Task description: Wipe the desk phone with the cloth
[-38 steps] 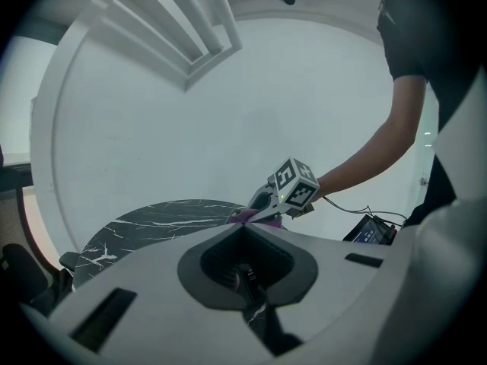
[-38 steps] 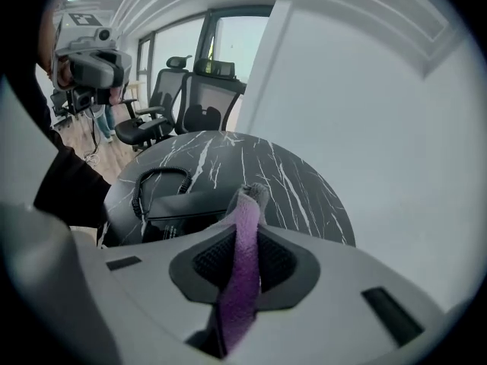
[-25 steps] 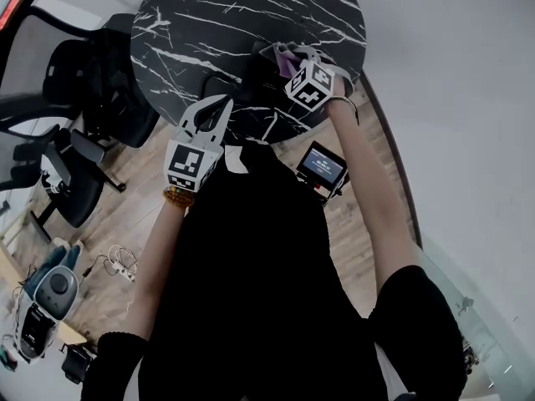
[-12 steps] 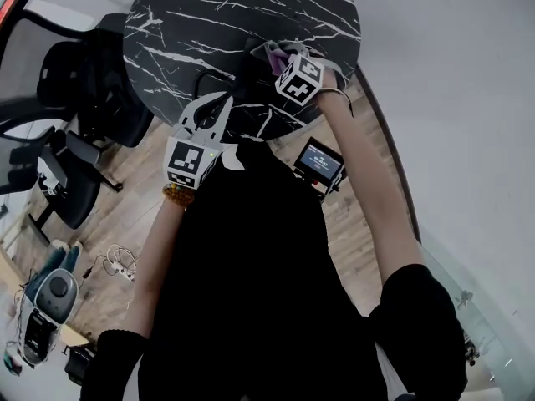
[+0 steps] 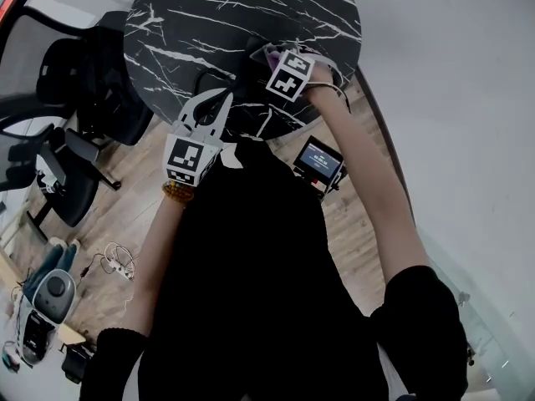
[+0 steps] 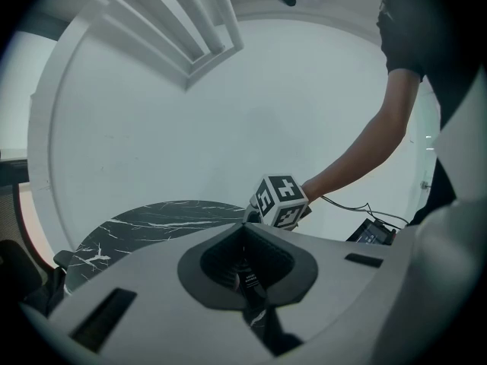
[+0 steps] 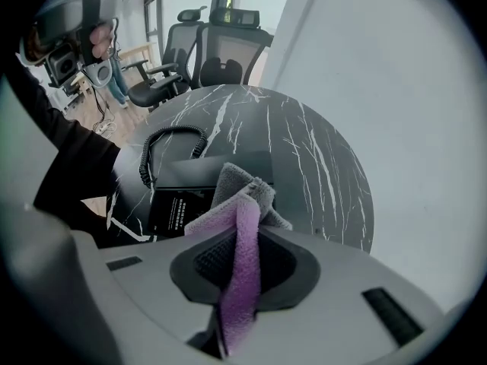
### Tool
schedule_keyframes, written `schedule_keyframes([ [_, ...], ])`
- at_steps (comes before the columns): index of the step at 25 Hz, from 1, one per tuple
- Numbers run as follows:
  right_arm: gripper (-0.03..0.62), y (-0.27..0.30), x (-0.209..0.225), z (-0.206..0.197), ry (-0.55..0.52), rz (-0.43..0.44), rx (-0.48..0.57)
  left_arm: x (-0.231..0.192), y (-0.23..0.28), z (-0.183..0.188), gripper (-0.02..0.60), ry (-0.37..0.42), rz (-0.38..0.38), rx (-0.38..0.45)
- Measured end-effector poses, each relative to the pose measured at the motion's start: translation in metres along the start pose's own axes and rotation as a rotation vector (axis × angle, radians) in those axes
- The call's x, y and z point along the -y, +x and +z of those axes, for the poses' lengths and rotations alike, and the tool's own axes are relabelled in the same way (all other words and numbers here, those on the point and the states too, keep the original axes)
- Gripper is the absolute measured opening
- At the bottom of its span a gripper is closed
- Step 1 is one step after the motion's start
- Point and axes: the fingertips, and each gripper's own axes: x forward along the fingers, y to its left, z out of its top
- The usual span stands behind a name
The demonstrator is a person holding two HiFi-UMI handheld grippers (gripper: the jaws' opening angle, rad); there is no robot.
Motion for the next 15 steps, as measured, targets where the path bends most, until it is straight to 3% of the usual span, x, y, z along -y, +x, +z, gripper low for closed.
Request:
schedule_keyframes([
  [15, 0.055, 0.007, -0.026, 0.004, -0.056, 0.037, -0.036, 0.004, 0.003, 0.000, 0.012, 0.014, -0.012, 0.000],
])
